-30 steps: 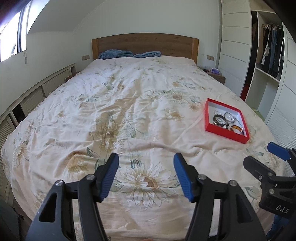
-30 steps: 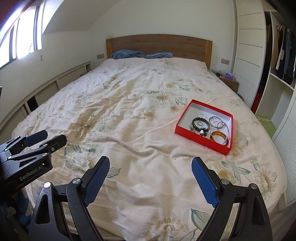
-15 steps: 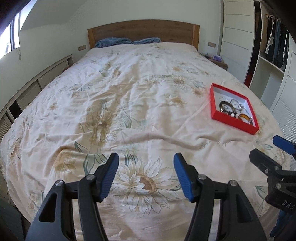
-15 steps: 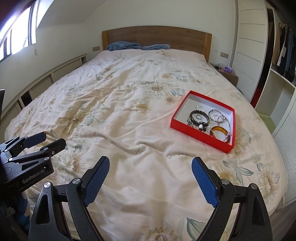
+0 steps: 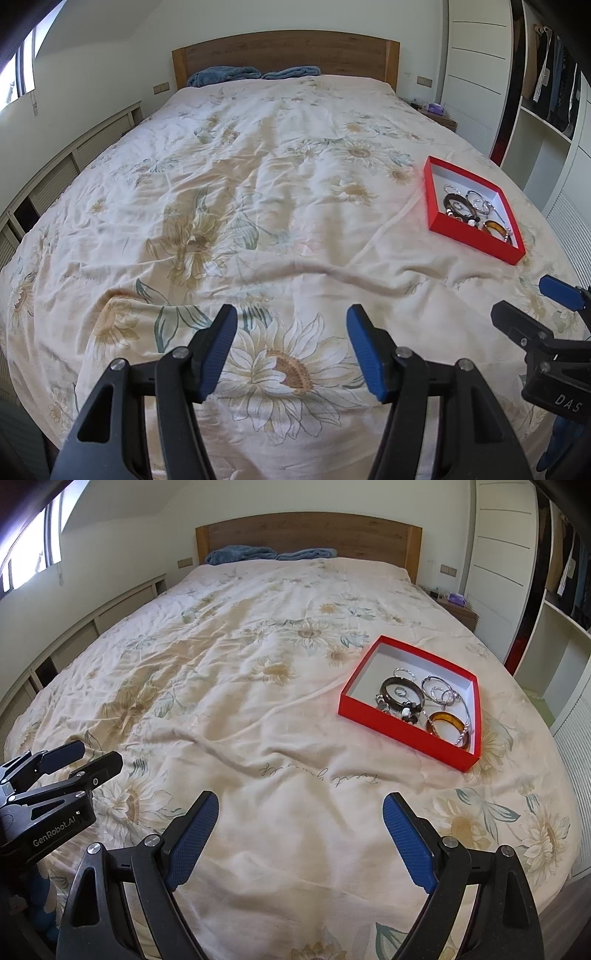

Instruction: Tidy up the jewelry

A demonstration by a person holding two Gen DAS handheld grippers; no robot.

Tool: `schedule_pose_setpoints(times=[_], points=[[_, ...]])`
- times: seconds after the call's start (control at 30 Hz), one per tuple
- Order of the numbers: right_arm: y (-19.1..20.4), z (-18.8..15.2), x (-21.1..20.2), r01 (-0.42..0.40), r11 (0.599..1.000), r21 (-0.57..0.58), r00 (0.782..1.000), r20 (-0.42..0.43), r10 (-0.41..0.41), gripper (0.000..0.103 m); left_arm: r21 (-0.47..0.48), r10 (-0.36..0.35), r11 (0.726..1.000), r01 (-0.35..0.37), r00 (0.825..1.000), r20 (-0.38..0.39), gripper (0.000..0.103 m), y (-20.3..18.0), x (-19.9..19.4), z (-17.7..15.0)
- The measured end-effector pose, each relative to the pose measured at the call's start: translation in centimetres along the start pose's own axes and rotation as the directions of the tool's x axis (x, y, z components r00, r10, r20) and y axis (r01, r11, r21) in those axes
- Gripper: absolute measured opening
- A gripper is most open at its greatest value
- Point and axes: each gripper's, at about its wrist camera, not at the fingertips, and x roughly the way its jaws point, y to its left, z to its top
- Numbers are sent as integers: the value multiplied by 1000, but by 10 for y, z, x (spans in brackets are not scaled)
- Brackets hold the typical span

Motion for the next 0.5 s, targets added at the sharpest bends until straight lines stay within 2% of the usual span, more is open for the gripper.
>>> schedule_pose_setpoints(times=[0.5], points=[[6,0,-1,-2,1000,-16,1000,2,2,90,1,0,1000,0,1000,27,60,5,-1,2]])
